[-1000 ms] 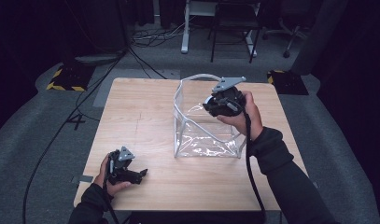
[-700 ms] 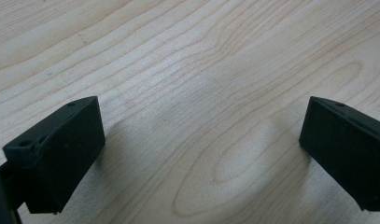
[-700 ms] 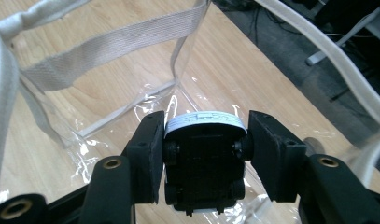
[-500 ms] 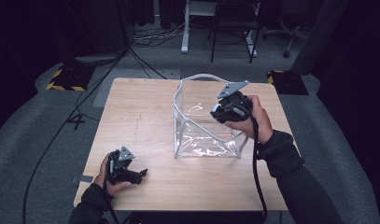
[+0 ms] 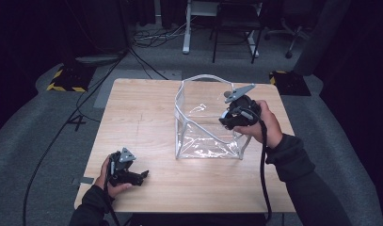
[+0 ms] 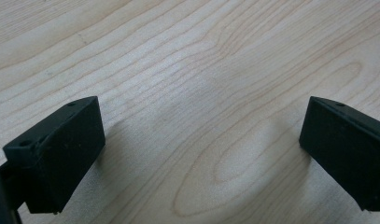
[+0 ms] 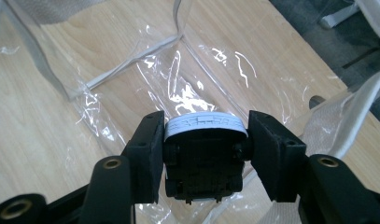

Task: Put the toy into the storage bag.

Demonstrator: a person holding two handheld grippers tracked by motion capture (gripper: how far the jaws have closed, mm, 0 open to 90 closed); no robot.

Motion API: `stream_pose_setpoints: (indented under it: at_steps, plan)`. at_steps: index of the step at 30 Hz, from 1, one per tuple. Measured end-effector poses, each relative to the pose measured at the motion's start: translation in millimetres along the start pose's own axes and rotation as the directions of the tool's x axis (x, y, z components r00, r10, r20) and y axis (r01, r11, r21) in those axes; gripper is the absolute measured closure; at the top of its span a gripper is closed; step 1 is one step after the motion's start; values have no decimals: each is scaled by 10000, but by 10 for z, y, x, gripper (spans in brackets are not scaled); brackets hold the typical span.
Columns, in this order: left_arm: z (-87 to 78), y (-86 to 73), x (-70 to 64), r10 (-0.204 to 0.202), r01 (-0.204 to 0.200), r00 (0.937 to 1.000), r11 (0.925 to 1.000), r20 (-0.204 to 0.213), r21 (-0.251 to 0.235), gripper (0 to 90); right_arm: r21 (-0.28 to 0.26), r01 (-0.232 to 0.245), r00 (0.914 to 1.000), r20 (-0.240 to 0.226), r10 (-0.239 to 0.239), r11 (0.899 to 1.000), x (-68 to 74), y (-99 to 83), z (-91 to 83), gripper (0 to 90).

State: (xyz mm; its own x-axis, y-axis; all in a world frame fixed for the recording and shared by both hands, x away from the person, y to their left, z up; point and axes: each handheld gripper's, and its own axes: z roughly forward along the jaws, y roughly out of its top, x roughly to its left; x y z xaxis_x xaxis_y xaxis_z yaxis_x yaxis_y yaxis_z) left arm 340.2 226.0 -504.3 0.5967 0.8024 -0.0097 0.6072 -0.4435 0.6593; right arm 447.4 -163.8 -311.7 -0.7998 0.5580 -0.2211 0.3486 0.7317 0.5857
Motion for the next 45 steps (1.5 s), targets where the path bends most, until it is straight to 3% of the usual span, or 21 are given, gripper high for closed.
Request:
stream_pose_setpoints:
  at_steps: [12,20,27,31,45]
  plan:
    - [0,0,0,1,-1,10000,10000,3,-1,4,277,-11,9996,-284,18,9996,-26,-129,-41,483]
    - [0,0,0,3,-3,10000,10000,0,-1,4,627,227,9984,-525,-194,9978,3,-170,-64,483]
    - [0,0,0,-1,1,10000,10000,0,-1,4,1095,336,9978,-609,-271,9934,8,-178,-49,483]
    - [0,0,0,-2,2,10000,10000,3,-4,4,1153,249,9979,-631,-176,9930,-5,-192,-41,483]
    - [0,0,-1,-1,1,10000,10000,-4,0,4,1456,586,9969,-598,-504,9876,12,-192,11,483]
